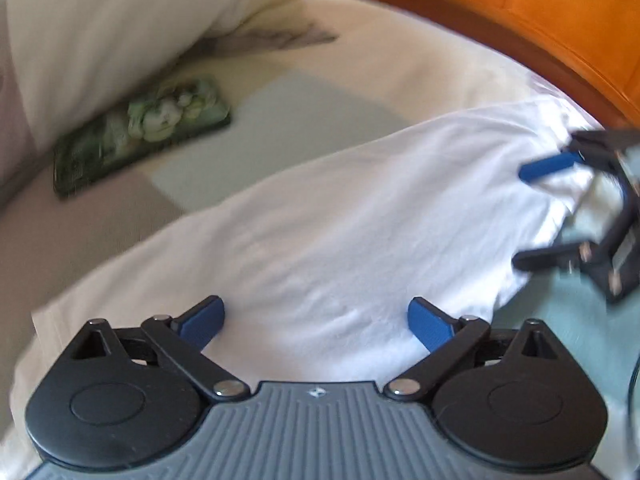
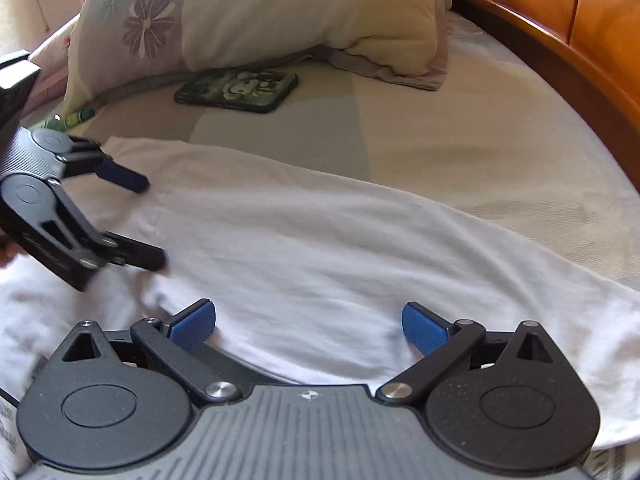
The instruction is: Fold clothes
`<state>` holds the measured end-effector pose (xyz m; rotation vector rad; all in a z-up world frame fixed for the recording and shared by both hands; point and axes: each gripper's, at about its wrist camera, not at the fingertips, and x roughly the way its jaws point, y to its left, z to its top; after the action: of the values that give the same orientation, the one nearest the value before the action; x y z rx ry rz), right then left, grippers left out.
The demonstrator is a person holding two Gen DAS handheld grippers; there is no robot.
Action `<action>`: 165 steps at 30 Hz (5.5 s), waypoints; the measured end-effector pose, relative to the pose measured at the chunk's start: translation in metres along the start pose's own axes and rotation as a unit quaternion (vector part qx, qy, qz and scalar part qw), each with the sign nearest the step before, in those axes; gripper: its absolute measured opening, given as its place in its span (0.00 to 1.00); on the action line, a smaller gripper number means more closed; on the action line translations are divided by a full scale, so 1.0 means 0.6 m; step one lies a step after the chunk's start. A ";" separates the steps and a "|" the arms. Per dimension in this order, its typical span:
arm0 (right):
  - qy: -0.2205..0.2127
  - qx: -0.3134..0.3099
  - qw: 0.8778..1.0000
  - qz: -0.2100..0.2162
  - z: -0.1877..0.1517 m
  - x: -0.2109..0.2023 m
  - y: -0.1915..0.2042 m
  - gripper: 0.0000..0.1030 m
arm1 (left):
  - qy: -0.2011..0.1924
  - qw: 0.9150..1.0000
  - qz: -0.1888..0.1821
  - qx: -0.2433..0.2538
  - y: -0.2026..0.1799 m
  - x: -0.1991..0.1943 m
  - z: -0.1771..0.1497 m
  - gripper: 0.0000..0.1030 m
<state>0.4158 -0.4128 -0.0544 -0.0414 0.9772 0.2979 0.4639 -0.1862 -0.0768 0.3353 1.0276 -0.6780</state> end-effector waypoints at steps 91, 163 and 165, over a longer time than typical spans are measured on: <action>0.003 -0.220 0.975 -0.016 -0.085 -0.063 0.154 1.00 | 0.011 0.989 0.112 -0.094 0.009 -0.153 -0.217 0.96; -0.023 -0.078 0.996 0.032 0.086 0.127 0.381 1.00 | 0.045 0.970 0.127 -0.201 -0.022 -0.267 -0.426 0.99; -0.029 -0.084 0.995 0.039 0.114 0.145 0.372 1.00 | 0.043 0.968 0.131 -0.209 -0.021 -0.267 -0.424 0.99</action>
<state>0.4569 -0.1673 -0.0656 -0.1466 0.8962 0.4510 0.2305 0.0033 -0.0615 0.1272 1.1550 -0.2004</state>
